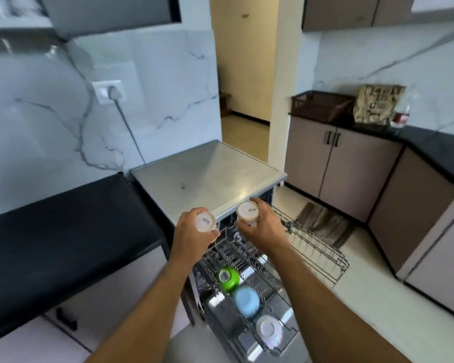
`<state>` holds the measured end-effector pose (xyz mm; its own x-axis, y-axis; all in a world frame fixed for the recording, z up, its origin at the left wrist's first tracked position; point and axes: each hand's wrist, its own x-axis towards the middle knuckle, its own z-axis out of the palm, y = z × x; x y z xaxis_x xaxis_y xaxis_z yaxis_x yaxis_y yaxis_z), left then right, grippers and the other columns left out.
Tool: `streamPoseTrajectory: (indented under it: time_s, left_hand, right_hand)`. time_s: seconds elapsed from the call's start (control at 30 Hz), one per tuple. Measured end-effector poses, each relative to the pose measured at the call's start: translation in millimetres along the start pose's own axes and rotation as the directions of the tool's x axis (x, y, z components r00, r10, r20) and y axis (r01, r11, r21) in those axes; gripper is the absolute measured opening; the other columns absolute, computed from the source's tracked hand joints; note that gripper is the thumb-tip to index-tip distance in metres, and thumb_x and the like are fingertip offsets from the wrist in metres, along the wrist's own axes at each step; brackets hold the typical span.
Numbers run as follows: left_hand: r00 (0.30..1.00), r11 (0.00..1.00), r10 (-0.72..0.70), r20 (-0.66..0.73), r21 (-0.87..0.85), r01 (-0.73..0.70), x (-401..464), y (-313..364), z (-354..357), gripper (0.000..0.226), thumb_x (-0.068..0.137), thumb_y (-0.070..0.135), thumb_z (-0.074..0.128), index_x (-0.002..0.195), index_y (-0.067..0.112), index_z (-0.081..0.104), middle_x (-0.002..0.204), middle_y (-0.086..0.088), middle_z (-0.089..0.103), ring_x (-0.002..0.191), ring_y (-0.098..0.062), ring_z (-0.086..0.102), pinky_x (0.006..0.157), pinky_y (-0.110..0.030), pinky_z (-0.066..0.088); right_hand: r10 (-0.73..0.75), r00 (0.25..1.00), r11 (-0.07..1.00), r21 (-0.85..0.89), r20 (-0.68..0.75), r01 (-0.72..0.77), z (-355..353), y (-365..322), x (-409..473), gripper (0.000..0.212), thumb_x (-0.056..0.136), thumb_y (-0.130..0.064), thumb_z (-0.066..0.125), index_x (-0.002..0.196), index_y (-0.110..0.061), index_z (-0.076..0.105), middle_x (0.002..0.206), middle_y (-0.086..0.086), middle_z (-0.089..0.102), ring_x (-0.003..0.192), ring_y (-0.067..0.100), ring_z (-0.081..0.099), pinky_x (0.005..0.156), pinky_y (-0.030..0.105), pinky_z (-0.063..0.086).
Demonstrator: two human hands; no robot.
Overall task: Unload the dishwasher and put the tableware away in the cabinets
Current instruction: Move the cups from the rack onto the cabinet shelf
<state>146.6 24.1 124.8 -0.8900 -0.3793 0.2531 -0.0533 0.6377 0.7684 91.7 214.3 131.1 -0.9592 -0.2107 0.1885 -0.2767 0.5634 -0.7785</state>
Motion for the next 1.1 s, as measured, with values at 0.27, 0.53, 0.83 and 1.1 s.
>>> streamPoseTrajectory:
  time_s: [0.27,0.53,0.83,1.1]
  left_hand:
    - [0.972,0.991,-0.04,-0.232,-0.137,0.008,21,30,-111,0.072,0.072,0.018,0.082,0.137,0.029,0.054,0.116,0.001,0.055,0.099,-0.013,0.056,0.087,-0.024,0.043]
    - [0.902,0.992,-0.001,-0.433,-0.116,-0.055,43,52,-241,0.06,0.059,0.028,0.093,0.107,0.033,0.057,0.099,0.017,0.065,0.089,0.0,0.062,0.072,-0.016,0.047]
    - [0.818,0.99,0.138,-0.559,0.058,-0.128,78,55,-382,0.058,0.068,0.04,0.087,0.115,0.027,0.057,0.104,0.013,0.062,0.092,-0.009,0.058,0.071,-0.009,0.039]
    - [0.76,0.979,0.178,-0.625,0.037,-0.199,150,30,-483,0.059,0.063,0.038,0.09,0.113,0.025,0.062,0.1,0.015,0.064,0.086,-0.003,0.059,0.068,-0.005,0.039]
  right_hand:
    - [-0.219,0.976,0.974,0.058,0.013,0.218,-2,-104,33,0.072,0.074,-0.046,0.081,0.133,-0.018,0.052,0.126,0.0,0.044,0.099,0.015,0.056,0.089,0.021,0.043]
    - [-0.433,0.901,0.89,0.161,-0.002,0.428,26,-234,73,0.064,0.08,-0.052,0.073,0.131,-0.022,0.049,0.124,0.003,0.05,0.11,0.011,0.051,0.088,0.015,0.034]
    - [-0.555,0.832,0.816,0.195,0.007,0.543,82,-367,102,0.071,0.083,-0.059,0.066,0.137,-0.02,0.043,0.131,0.006,0.048,0.114,0.023,0.055,0.096,0.03,0.04]
    - [-0.602,0.793,0.772,0.189,-0.089,0.607,144,-480,155,0.067,0.079,-0.059,0.07,0.133,-0.026,0.046,0.131,0.006,0.05,0.118,0.024,0.053,0.097,0.031,0.043]
